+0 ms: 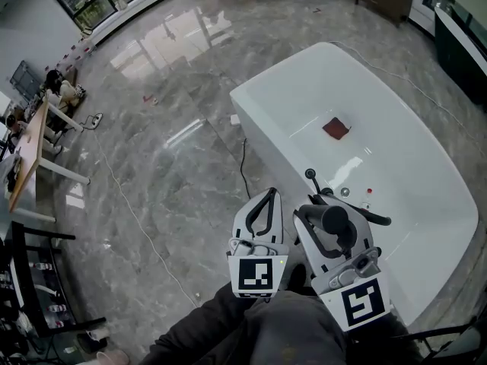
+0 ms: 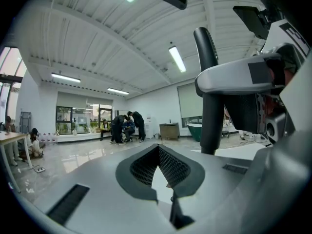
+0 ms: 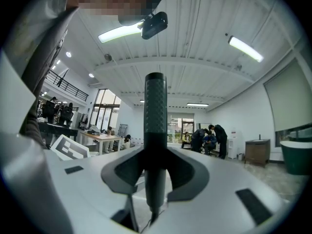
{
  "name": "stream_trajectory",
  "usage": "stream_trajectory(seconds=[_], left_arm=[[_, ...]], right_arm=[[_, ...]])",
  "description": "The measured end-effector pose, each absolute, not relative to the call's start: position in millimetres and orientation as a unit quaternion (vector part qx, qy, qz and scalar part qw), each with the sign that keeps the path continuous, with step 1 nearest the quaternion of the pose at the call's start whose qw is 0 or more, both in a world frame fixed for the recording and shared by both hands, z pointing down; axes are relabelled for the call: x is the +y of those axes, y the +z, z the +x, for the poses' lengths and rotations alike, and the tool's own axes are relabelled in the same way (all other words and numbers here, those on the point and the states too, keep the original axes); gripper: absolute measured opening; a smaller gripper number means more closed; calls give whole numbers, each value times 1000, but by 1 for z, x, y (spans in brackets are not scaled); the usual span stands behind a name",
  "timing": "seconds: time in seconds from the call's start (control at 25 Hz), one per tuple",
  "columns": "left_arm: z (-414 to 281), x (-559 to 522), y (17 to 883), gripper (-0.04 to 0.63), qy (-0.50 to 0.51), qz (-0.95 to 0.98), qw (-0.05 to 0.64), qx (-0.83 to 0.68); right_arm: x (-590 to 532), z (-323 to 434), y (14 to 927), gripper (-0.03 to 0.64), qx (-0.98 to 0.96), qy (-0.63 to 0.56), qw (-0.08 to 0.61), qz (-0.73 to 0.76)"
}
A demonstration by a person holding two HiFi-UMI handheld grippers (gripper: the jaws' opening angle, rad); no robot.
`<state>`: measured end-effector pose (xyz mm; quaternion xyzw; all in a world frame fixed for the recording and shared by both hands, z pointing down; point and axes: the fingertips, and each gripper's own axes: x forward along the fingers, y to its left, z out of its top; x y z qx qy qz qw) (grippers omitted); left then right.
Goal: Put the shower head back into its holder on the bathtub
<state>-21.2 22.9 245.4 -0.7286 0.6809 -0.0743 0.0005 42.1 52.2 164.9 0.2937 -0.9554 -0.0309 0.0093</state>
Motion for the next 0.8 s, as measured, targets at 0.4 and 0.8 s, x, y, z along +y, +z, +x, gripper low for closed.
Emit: stream_trajectory(seconds=[0.4, 0.8], left_arm=[[-49, -37, 233, 3, -38, -759, 2, 651], [-64, -62, 223, 3, -15, -766, -4, 643]], right_arm=[[6, 9, 132, 140, -940, -63, 19, 335], [-18, -15, 94, 140, -940, -84, 8, 330]])
